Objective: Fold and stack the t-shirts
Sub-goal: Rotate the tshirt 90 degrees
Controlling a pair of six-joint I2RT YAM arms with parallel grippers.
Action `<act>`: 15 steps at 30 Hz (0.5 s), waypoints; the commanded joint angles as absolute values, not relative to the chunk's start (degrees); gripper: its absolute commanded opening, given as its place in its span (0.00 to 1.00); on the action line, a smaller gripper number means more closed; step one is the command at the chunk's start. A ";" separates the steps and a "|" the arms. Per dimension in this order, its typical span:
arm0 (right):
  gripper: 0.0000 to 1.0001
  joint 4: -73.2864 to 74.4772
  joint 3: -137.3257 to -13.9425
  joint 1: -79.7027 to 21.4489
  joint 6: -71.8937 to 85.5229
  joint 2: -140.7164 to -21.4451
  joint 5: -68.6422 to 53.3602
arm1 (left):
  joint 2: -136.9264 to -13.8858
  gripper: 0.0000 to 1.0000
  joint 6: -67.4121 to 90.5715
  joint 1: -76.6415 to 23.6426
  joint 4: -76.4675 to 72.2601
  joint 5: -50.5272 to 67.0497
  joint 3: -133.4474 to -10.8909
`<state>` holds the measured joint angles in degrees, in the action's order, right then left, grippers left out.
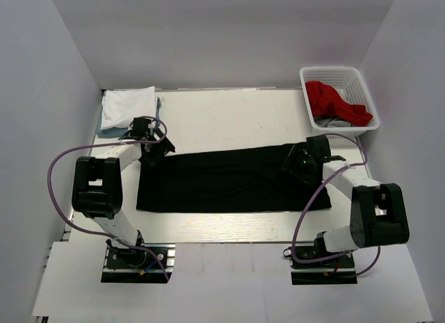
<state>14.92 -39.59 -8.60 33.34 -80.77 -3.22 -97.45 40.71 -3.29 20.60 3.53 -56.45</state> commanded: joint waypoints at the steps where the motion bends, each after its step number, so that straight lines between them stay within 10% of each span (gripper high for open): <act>1: 0.90 18.64 -37.53 -8.09 34.89 -85.25 -2.90 | -99.57 1.00 42.35 -3.34 29.69 -4.48 -53.36; 15: 0.90 12.83 -76.86 -10.89 32.52 -119.58 -13.71 | -91.41 1.00 47.37 -15.11 39.90 8.33 -40.88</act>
